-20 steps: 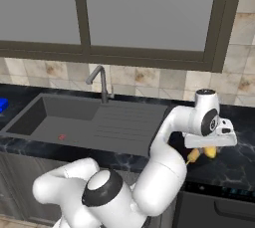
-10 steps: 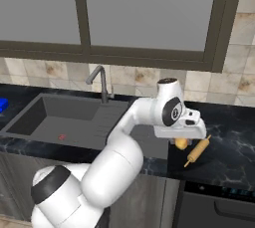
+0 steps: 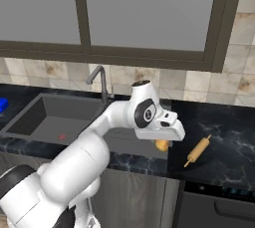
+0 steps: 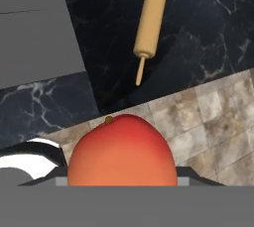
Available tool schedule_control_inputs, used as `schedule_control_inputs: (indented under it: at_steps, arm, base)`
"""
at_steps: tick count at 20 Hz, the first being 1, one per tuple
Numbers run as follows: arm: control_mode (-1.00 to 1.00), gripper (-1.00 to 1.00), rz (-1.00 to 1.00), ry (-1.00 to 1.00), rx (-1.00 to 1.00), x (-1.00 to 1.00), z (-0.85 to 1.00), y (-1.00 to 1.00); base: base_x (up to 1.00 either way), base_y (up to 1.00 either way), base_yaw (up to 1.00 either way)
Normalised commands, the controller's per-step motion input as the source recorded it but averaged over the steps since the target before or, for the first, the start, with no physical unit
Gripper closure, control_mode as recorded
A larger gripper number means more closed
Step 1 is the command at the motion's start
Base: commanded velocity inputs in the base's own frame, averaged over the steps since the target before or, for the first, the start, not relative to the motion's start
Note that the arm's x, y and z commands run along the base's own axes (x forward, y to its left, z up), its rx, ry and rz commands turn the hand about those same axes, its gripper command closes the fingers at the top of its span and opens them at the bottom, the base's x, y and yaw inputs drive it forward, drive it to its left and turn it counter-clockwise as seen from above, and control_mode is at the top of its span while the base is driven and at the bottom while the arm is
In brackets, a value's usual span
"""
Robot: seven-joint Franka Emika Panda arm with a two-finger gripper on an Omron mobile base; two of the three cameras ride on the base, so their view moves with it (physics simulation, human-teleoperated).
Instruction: Pick up all produce items and place them in the sink. Turn on the sink faucet to wash them. Then turn the sink off and put them in the tray.
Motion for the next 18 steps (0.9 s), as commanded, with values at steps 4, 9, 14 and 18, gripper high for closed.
schedule_control_inputs:
  at_steps: [4,9,14,18]
  arm:
    - [-1.00,1.00,0.00,0.00,0.00,-0.07,0.10,0.33]
    - [-1.00,1.00,-0.02,0.02,-0.01,0.00,0.15,0.76]
    - [-1.00,1.00,-0.04,0.03,-0.02,0.00,0.13,0.92]
    - [-1.00,1.00,-0.04,0.02,-0.04,0.00,0.03,0.93]
  base:
    - [0.00,0.00,0.00]
    - [0.00,0.00,0.00]
    - [0.00,0.00,0.00]
    - [0.00,0.00,0.00]
